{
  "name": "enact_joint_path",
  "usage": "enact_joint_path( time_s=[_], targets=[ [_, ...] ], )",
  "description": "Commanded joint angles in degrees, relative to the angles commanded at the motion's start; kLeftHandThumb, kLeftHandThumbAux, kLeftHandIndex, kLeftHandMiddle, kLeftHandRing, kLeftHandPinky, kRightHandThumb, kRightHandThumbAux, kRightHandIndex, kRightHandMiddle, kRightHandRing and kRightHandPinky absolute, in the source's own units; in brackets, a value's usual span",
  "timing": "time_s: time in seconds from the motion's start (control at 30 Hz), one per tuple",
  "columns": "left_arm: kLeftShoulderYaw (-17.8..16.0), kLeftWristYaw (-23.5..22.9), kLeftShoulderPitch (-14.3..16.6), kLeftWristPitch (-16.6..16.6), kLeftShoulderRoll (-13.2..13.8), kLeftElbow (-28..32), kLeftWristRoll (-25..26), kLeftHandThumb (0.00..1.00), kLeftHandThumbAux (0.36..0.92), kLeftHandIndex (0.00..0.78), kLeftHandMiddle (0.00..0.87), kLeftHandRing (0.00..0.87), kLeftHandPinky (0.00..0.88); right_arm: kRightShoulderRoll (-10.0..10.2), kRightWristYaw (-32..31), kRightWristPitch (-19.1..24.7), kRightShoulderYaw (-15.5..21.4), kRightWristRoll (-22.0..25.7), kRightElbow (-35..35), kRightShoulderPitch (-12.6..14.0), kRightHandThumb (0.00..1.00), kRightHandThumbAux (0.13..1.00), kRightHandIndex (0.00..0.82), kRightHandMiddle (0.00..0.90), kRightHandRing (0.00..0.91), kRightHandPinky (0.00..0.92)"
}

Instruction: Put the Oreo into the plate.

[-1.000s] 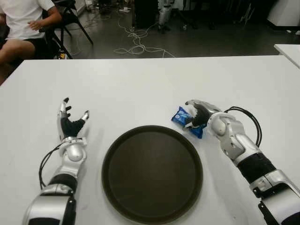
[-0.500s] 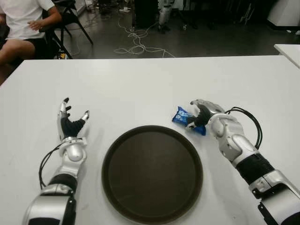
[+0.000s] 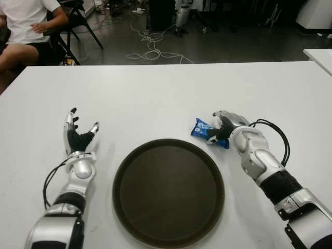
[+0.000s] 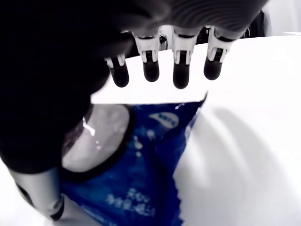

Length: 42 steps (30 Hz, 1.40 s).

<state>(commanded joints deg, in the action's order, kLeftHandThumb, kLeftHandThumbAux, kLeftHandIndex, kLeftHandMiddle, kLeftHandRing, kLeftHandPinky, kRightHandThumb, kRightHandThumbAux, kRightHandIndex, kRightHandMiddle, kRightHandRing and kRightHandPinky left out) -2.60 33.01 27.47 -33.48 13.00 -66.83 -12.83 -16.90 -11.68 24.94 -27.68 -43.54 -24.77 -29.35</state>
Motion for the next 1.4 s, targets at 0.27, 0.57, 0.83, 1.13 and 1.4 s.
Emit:
enact_joint_path(
  time_s=[0.27, 0.57, 0.83, 1.13, 1.4],
  targets=[
    [-0.22, -0.39, 0.11, 0.27, 0.02, -0.15, 0.27, 0.252, 0.786, 0.108, 0.091, 0.109, 0.161, 0.36, -0.89, 0.30, 0.00, 0.32, 0.02, -0.06, 0.000, 0.741, 0.067, 0.082, 0.086, 0.053],
    [-0.50, -0.38, 0.08, 0.69, -0.20, 0.02, 0.48, 0.238, 0.783, 0.109, 0.112, 0.124, 0.152, 0.03, -2.54, -0.92, -0.46, 0.69, 1.10, 0.61, 0.000, 0.741, 0.066, 0.092, 0.089, 0.049],
    [-0.42, 0.41, 0.08, 0.68, -0.28, 0.06, 0.05, 0.267, 0.780, 0.111, 0.111, 0.123, 0.157, -0.53, -3.76, -2.20, -0.94, 0.40, 1.97, 0.75, 0.000, 0.739, 0.056, 0.082, 0.066, 0.024],
    [-0.22, 0.62, 0.10, 0.47, -0.24, -0.01, -0.16, 0.253, 0.782, 0.111, 0.099, 0.114, 0.152, -0.76, -5.03, -3.45, -0.94, 0.88, 2.32, 0.50, 0.000, 0.741, 0.050, 0.080, 0.059, 0.023],
    [-0.34, 0.16, 0.13, 0.68, -0.19, -0.14, 0.10, 0.232, 0.775, 0.109, 0.108, 0.132, 0.176, -1.53, -9.97, -5.21, -0.13, 3.52, 3.82, 0.04, 0.000, 0.759, 0.059, 0.088, 0.064, 0.010]
  ],
)
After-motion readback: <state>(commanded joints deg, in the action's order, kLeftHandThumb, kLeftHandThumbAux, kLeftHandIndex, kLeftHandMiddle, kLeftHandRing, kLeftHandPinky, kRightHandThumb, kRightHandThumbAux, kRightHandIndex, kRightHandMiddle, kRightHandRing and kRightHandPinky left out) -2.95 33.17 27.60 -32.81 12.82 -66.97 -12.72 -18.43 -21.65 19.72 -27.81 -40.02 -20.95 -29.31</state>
